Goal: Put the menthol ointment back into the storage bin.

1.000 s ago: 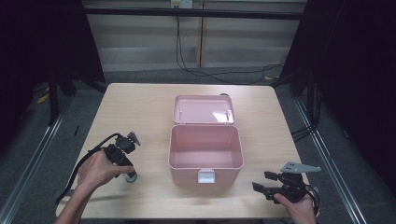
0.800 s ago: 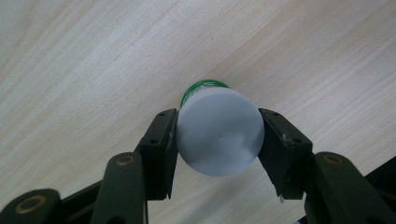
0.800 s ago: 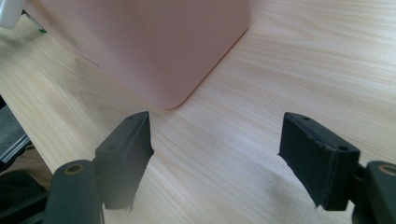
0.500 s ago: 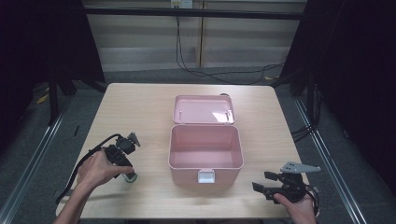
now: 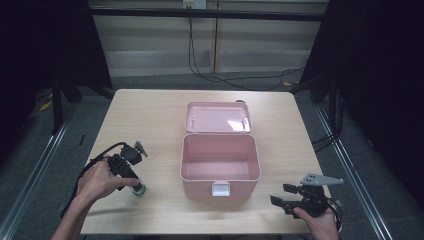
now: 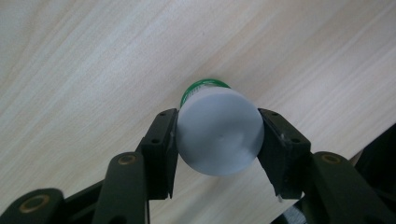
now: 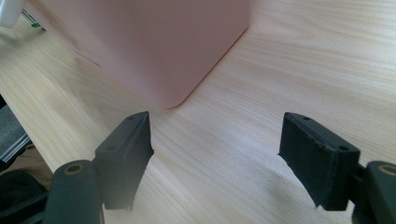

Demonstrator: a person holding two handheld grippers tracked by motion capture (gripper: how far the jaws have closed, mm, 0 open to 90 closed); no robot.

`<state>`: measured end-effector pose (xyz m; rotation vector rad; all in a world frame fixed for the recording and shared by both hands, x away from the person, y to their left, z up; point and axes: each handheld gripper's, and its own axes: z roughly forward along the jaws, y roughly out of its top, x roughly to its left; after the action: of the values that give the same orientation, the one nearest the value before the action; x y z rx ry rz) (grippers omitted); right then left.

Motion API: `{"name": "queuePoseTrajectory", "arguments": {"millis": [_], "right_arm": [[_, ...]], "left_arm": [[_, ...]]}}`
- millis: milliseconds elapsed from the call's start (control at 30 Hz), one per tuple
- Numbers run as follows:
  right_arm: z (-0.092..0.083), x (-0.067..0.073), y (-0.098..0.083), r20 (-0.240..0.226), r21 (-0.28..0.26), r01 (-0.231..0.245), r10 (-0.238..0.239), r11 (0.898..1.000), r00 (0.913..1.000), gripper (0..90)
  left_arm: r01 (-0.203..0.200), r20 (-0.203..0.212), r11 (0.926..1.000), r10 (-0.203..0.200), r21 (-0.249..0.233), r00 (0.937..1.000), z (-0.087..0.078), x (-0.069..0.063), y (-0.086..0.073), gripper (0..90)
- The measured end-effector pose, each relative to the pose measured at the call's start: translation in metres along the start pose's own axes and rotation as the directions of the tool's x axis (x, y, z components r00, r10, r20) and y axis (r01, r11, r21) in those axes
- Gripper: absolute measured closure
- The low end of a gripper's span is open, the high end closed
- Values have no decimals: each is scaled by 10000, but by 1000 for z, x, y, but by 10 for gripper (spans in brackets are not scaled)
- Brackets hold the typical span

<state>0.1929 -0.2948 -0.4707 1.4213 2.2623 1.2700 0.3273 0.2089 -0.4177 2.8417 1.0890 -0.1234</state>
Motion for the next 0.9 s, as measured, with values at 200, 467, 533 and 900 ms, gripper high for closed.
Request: {"name": "queuePoseTrajectory", "arguments": {"millis": [200,467,533,900], "right_arm": [[0,0,0,5,4,10,-10,10000,10000,251],[0,0,0,-6,19,-2,2,10000,10000,250],[0,0,0,-7,23,5,-5,10000,10000,251],[0,0,0,-15,21,-12,12,10000,10000,249]], "left_arm": [[-488,-3,9988,488,41,9988,-8,-3,-2,510],[-1304,158,9914,1305,-68,9913,-18,-13,4,510],[-1362,49,9906,1363,-112,9907,-21,-15,6,510],[-1960,-8,9794,1962,-492,9806,-48,-24,15,510]]}}
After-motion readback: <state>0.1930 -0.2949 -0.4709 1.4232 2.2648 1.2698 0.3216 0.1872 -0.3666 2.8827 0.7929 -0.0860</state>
